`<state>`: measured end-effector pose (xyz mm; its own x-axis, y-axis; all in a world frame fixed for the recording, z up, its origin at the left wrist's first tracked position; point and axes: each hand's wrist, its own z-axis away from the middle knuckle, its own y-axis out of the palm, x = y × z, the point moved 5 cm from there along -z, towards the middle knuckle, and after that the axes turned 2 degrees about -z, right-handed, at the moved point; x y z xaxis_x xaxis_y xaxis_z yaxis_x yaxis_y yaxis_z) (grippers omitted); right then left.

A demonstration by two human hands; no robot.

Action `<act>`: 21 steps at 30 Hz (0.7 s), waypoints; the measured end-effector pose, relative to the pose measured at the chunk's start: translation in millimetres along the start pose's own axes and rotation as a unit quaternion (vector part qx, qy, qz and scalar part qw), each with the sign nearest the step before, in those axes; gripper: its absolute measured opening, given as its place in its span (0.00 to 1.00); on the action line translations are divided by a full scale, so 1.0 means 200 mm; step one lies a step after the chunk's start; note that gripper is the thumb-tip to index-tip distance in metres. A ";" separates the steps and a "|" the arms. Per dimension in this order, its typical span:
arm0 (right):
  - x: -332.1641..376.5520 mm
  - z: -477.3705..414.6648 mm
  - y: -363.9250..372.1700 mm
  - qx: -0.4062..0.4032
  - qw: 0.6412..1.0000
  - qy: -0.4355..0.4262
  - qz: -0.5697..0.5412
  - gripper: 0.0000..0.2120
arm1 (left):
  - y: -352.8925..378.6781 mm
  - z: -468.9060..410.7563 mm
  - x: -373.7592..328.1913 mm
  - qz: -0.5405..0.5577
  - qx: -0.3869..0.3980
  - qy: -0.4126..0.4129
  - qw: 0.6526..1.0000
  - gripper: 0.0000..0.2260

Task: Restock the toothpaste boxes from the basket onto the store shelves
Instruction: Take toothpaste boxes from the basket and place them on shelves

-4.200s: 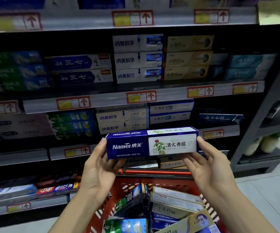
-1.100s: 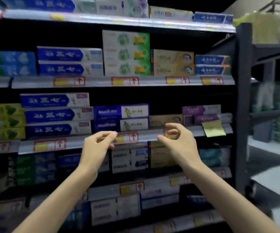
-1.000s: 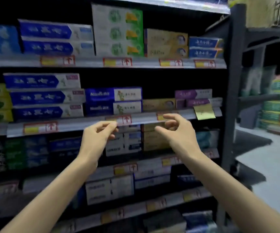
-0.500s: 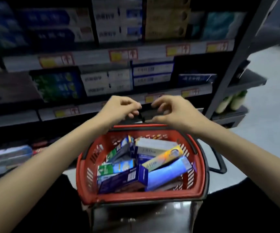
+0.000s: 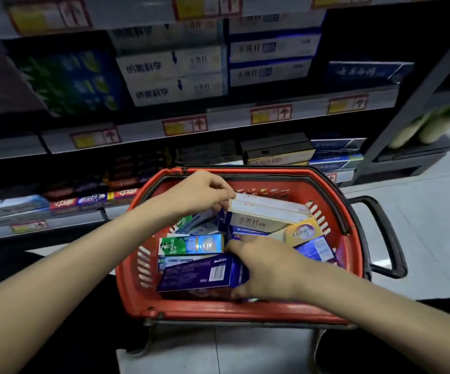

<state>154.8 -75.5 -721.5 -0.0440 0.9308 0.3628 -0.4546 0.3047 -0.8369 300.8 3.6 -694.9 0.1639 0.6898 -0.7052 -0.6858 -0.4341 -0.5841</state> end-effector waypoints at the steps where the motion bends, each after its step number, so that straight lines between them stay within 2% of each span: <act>1: 0.00 -0.01 0.02 -0.002 1.000 -0.003 0.002 0.31 | 0.00 -0.01 0.00 0.004 -0.001 0.001 1.000 0.07; 5: -0.01 -0.06 -0.04 -0.018 0.998 0.008 -0.057 0.24 | 0.02 -0.02 -0.03 0.027 0.004 0.009 1.000 0.07; 8: -0.05 -0.09 -0.20 -0.052 0.983 0.042 -0.170 0.19 | -0.02 -0.03 -0.06 0.069 -0.013 0.009 0.998 0.08; 10: -0.11 -0.09 -0.33 -0.090 0.961 0.089 -0.245 0.15 | -0.06 -0.02 -0.08 0.086 -0.032 0.010 0.996 0.09; 13: -0.25 -0.05 -0.50 -0.157 0.920 0.151 -0.326 0.18 | -0.13 -0.02 -0.09 0.117 -0.058 0.003 0.991 0.12; 18: -0.39 0.08 -0.68 -0.267 0.847 0.167 -0.428 0.11 | -0.25 -0.01 -0.05 0.114 -0.137 0.010 0.984 0.18; 21: -0.43 0.13 -0.72 -0.317 0.799 0.190 -0.474 0.14 | -0.26 0.02 -0.07 0.108 -0.132 0.053 0.984 0.21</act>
<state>201.0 -205.7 -621.6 0.3817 0.1784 0.9069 0.4234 0.8384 -0.3432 330.8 19.0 -652.8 0.1170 0.5079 -0.8535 -0.5070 -0.7084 -0.4910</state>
